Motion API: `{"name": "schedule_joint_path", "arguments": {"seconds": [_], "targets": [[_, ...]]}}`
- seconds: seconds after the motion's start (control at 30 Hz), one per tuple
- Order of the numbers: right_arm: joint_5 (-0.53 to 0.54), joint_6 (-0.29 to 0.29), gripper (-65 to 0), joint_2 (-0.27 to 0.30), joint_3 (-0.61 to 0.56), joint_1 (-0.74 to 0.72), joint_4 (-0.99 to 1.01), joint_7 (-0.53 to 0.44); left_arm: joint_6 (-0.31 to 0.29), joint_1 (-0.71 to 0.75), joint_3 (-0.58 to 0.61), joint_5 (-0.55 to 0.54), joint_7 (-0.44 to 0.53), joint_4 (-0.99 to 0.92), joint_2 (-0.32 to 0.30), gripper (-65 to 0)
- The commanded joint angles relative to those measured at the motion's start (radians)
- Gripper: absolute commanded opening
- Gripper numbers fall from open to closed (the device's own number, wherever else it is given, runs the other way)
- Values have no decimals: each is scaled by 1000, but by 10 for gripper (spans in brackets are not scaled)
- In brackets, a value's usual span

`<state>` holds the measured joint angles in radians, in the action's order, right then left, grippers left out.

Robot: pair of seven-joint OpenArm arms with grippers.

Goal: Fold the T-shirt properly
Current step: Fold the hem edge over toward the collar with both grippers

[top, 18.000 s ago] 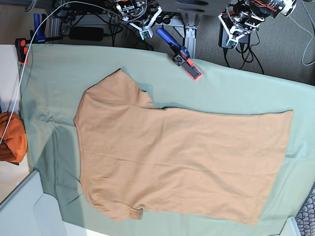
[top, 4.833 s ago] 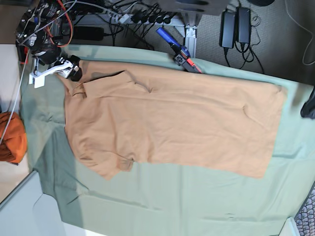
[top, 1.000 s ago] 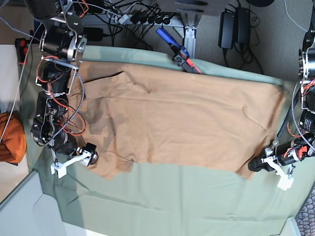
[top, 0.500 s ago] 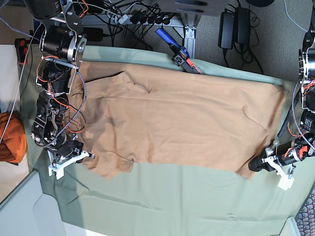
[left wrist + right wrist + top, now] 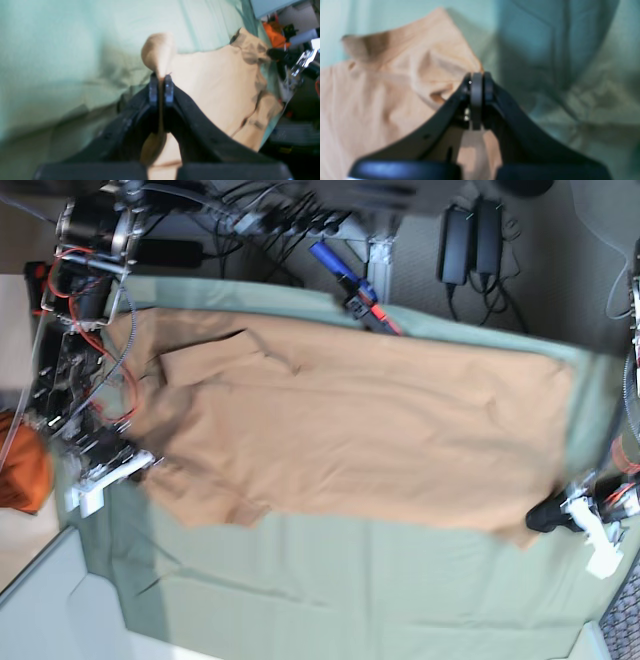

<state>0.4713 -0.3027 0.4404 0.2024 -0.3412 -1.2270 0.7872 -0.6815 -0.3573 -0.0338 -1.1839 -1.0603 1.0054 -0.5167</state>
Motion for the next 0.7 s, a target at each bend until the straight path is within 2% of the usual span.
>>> {"name": "schedule_joint_path", "arguments": {"seconds": [0.0, 0.27, 0.47, 0.67], "targets": [[11, -79, -650, 29, 7, -6, -42, -19, -17, -5, -5, -24, 8, 35, -22, -650], [37, -79, -650, 63, 39, 126, -155, 4, -17, 124, -5, -24, 8, 150, -61, -650], [45, -79, -650, 63, 111, 191, -178, 6, -17, 140, -5, -20, 8, 158, -76, -650], [42, -79, -650, 63, 119, 229, -176, 5, -17, 147, -5, -24, 9, 158, -76, -650]]}}
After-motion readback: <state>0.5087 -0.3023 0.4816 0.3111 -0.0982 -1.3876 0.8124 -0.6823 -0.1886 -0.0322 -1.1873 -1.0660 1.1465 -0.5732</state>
